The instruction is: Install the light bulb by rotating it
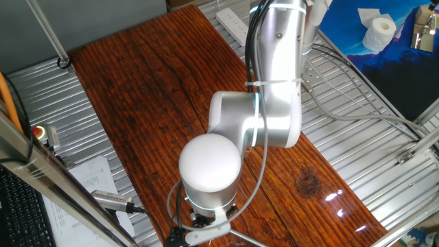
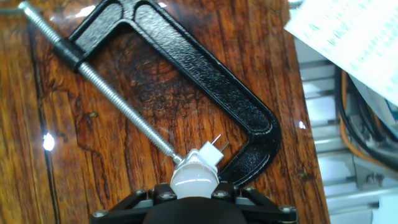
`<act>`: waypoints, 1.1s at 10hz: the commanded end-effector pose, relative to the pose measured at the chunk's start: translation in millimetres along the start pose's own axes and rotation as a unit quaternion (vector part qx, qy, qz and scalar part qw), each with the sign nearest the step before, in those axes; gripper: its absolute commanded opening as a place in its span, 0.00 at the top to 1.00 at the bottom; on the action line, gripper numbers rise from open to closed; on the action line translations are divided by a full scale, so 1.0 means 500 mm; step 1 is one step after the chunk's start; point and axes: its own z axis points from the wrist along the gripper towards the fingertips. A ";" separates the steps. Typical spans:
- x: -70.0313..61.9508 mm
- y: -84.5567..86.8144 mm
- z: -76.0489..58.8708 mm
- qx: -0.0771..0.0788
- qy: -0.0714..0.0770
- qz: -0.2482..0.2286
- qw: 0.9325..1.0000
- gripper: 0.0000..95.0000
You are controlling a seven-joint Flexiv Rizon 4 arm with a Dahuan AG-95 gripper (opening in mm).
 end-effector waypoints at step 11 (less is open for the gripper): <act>0.001 -0.003 0.001 0.003 -0.001 0.147 0.989 1.00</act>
